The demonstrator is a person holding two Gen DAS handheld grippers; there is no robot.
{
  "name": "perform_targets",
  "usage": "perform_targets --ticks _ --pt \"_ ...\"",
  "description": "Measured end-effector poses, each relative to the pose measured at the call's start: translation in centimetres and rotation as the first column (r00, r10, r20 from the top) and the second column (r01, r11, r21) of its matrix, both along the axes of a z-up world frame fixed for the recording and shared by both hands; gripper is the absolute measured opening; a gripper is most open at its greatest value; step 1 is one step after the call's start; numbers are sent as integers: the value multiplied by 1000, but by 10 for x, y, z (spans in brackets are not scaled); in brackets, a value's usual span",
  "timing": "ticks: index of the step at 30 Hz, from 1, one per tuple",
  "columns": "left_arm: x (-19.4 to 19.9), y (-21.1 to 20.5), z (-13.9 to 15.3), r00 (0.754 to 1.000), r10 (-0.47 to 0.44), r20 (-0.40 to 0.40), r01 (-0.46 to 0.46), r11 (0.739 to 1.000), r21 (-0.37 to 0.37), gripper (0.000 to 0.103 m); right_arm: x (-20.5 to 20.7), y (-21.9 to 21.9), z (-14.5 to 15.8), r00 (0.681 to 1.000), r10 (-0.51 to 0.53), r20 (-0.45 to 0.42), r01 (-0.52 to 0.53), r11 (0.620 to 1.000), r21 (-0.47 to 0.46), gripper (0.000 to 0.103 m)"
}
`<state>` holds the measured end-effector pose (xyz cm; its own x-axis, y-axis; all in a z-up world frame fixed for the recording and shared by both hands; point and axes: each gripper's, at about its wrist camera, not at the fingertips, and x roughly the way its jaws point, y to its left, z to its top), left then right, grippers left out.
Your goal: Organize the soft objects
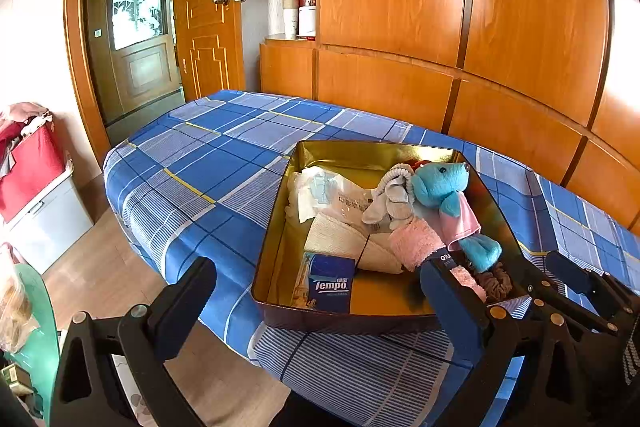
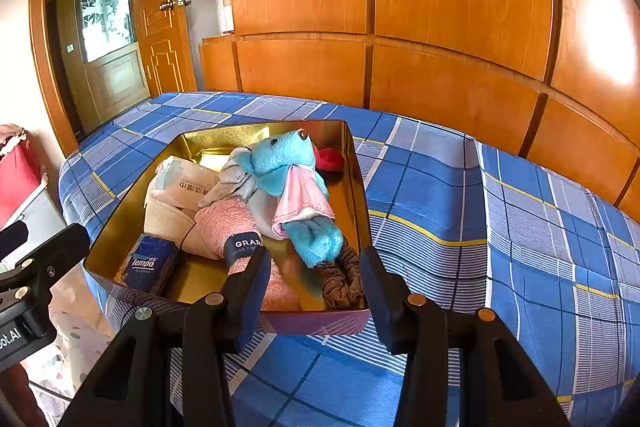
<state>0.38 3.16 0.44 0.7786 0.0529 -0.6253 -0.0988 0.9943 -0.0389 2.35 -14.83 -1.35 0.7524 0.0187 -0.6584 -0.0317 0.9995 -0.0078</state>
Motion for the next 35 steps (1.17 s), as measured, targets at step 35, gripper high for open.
perform_targets --ticks 35 --pt "0 -1 -3 1000 -4 2 4 1000 11 101 1 -4 -7 1000 -14 -21 14 1000 6 46"
